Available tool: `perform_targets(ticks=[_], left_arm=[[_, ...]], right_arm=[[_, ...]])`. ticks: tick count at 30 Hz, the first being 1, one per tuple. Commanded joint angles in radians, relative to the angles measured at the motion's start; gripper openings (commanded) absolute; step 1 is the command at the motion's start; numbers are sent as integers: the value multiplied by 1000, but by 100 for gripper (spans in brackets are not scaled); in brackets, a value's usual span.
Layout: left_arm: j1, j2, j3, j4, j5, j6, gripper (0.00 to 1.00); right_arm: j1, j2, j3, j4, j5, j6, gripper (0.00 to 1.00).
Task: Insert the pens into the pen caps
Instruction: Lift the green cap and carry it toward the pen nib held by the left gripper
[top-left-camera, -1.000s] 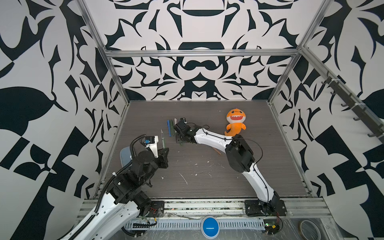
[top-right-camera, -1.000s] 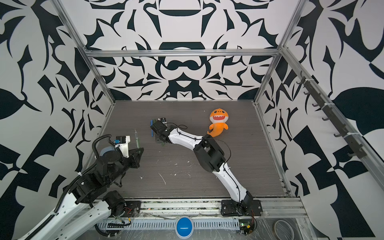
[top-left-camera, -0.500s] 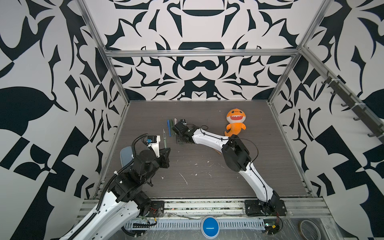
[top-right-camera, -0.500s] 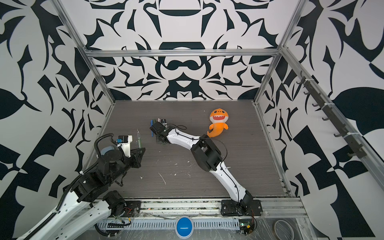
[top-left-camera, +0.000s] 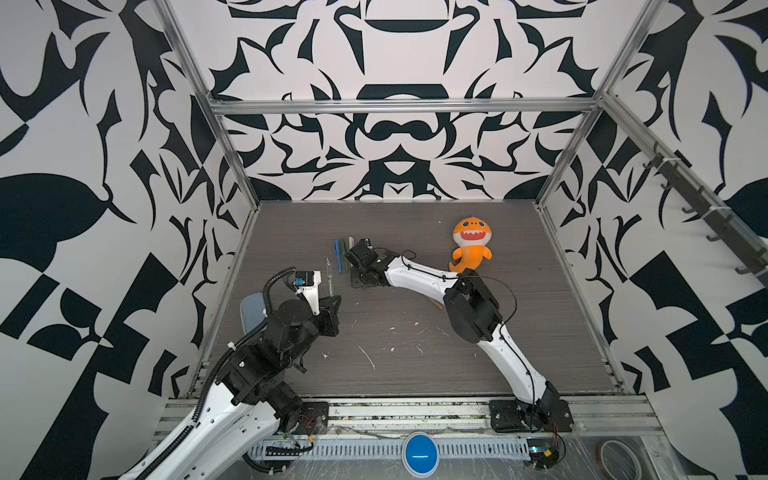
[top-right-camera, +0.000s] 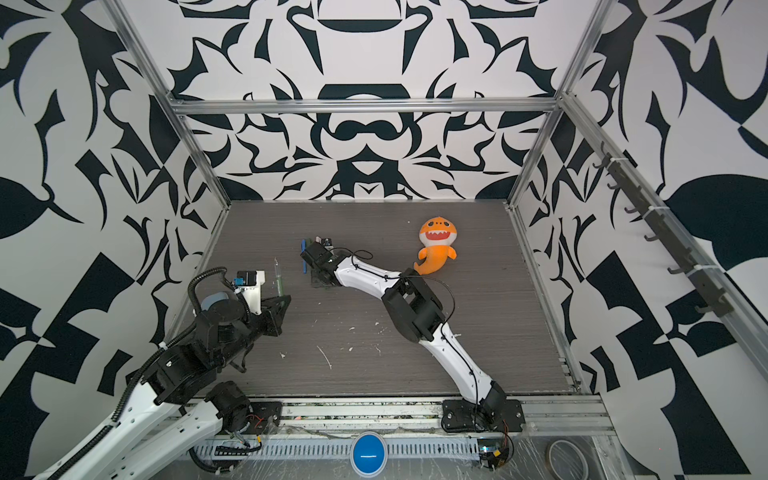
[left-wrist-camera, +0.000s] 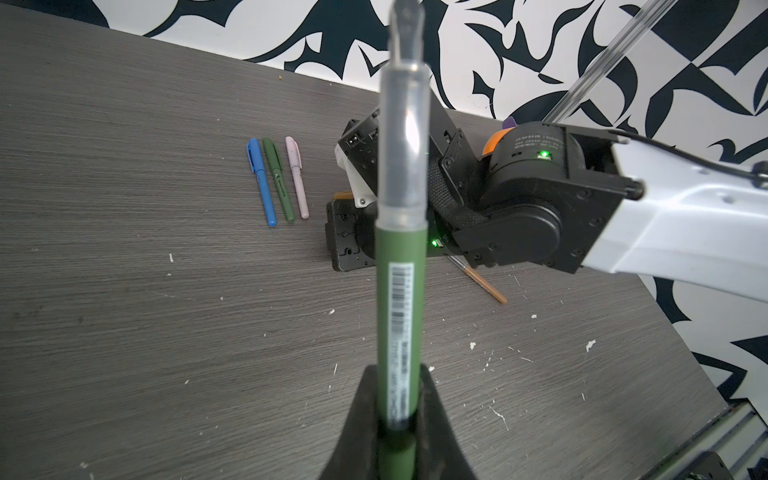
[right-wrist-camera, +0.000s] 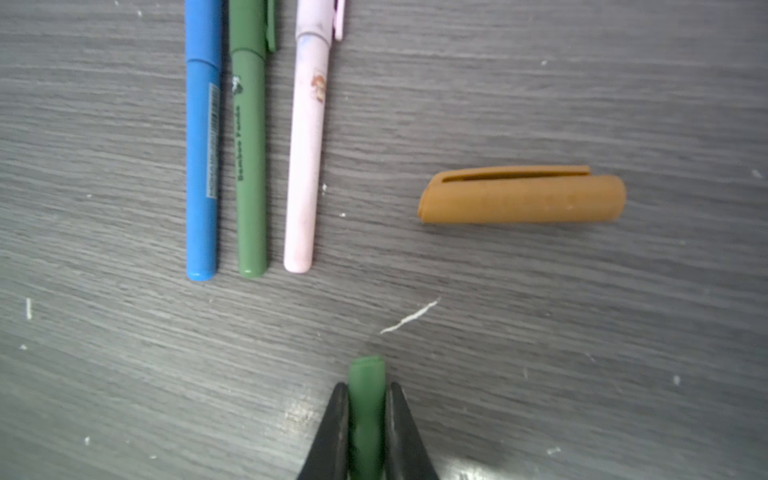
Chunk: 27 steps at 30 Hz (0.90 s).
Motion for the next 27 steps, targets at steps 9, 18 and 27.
perform_targets(ticks=[9, 18, 27], left_arm=[[4, -7, -9, 46, 28, 34, 0], [4, 19, -64, 209, 181, 71, 0], [2, 124, -143, 448, 407, 116, 0]], right_arm=[[-4, -190, -201, 233, -85, -28, 10], [-5, -558, -660, 617, -86, -53, 8], [-8, -969, -1106, 925, 31, -90, 7]])
